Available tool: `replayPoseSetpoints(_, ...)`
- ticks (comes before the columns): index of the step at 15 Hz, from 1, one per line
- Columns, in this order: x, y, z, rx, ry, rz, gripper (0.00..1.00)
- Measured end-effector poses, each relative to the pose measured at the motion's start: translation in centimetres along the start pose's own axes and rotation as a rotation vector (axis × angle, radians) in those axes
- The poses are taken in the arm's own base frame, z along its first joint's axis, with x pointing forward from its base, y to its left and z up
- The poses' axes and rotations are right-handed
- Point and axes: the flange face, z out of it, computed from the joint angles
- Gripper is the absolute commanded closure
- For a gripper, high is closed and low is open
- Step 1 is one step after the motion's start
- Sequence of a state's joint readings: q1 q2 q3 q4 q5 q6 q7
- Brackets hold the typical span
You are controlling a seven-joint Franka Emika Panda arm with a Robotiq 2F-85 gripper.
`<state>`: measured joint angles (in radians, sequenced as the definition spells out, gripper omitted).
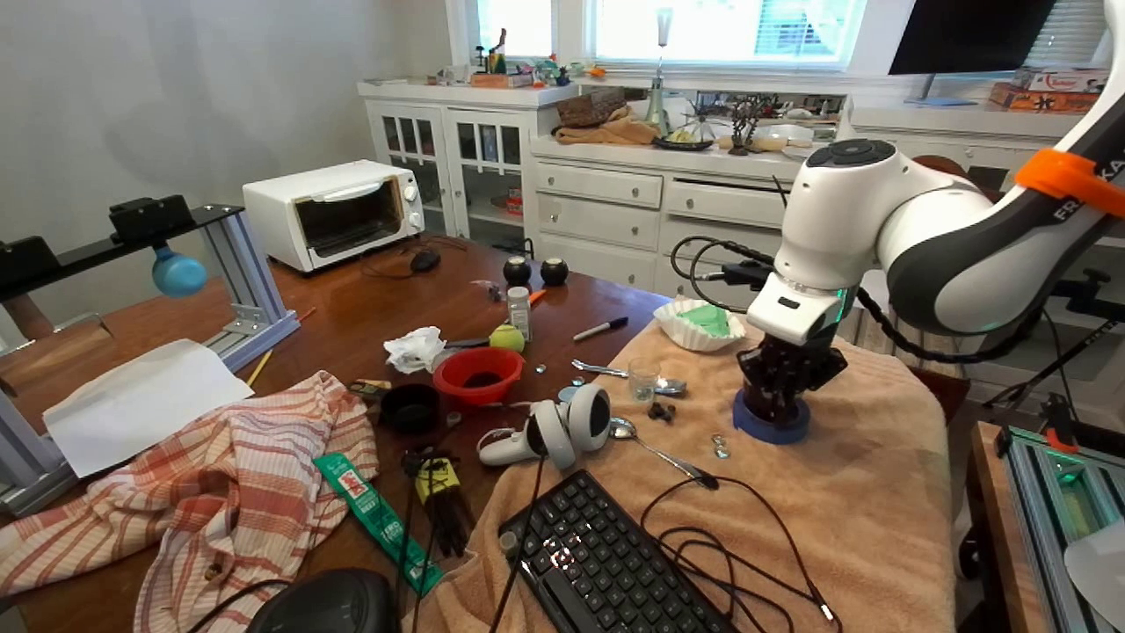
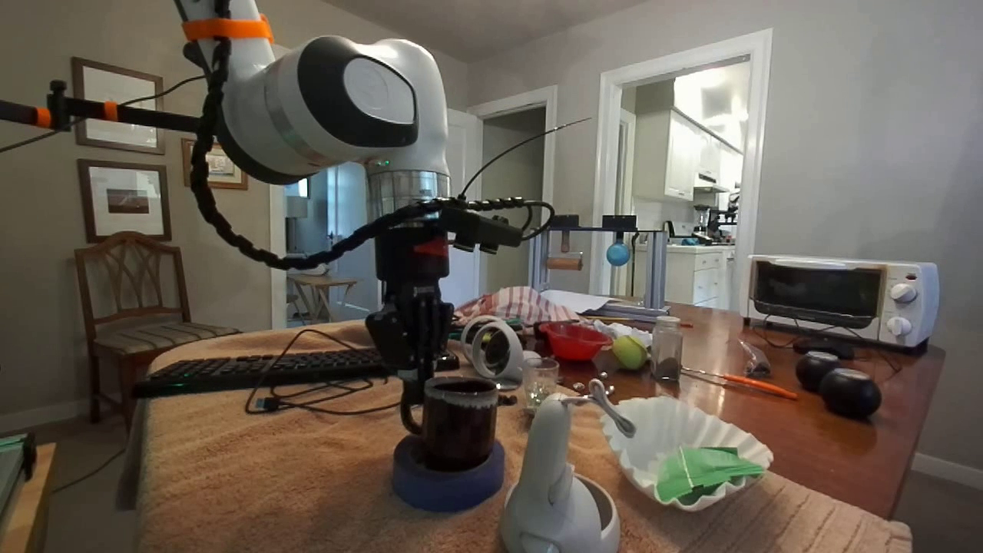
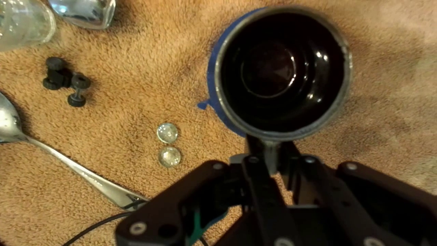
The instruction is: Put the brown cup at the center of the blue masking tape
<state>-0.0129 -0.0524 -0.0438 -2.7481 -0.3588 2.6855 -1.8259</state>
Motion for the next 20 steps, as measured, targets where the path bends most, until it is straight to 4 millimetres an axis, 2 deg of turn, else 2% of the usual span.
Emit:
replayPoseSetpoints(2,0.1,0.0,0.0,0.002,-0.007,-0.012,0.53)
replayPoseSetpoints(8,0.1,0.1,-0.5,0.016,-0.018,-0.048,0.06)
replayPoseSetpoints(9,0.1,0.0,-0.9,0.033,-0.02,-0.056,0.01)
replayPoseSetpoints(13,0.9,-1.0,-3.6,0.132,-0.024,-0.084,0.0)
replayPoseSetpoints(16,1.9,-1.6,-7.3,0.148,-0.016,-0.053,0.0)
replayPoseSetpoints(20,4.4,-2.5,-12.8,0.102,0.077,0.141,0.0)
